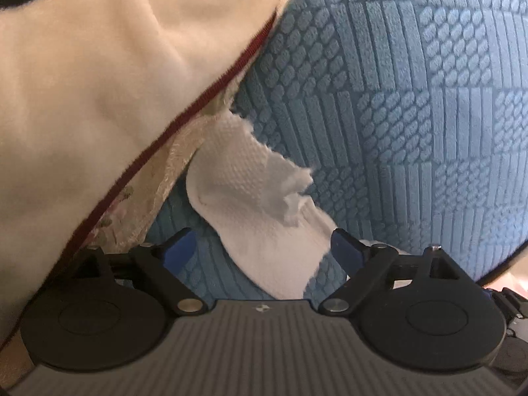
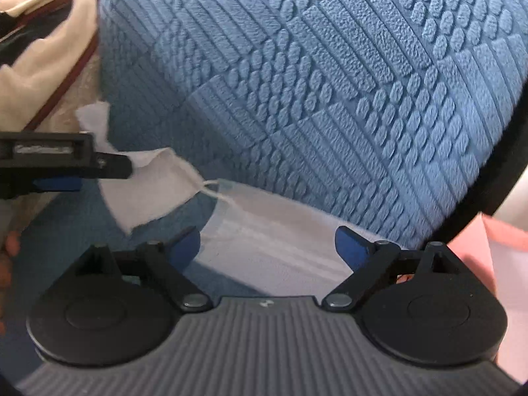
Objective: Organize soft objects
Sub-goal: 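Close the left tool on the white tissue while the right tool lowers to the mask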
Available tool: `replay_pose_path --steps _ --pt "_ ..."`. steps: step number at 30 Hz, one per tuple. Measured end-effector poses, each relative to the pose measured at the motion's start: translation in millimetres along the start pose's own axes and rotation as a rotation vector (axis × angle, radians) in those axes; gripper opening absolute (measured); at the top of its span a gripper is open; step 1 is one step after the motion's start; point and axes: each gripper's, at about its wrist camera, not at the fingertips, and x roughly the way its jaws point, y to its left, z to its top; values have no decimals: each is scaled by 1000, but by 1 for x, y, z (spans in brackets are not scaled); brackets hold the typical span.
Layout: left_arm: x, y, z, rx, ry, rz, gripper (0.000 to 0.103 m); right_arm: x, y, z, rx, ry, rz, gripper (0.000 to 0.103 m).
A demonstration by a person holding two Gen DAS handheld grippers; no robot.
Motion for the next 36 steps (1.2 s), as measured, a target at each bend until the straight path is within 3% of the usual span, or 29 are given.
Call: replay_pose_path --steps 7,11,13,15,18,25,28,29,31,33,36 --pt "2 10 6 -78 -39 -43 95 28 -13 13 5 29 -16 90" --pt "4 13 8 -73 -49 -65 95 54 -18 8 20 101 -8 90" --pt "10 16 10 -79 -41 -57 95 65 -22 1 54 149 12 93" --pt "11 20 8 -89 -40 -50 95 69 -27 0 99 165 27 102" --pt "19 22 9 -80 -39 -44 95 72 -34 -3 164 180 62 103" --pt "38 16 4 -47 -18 16 94 71 -37 -6 174 176 60 103" --pt "42 16 2 -45 -30 25 92 64 -37 -10 176 171 66 95" --pt "43 14 1 -31 -34 35 89 60 -38 -9 176 162 63 84" --pt "44 7 -2 20 -47 63 85 51 -37 -7 173 147 52 73" --pt "48 1 -4 61 -41 72 79 47 -35 -7 164 141 60 68" --pt "53 -6 -7 115 -47 106 69 43 -32 -6 141 132 69 51"
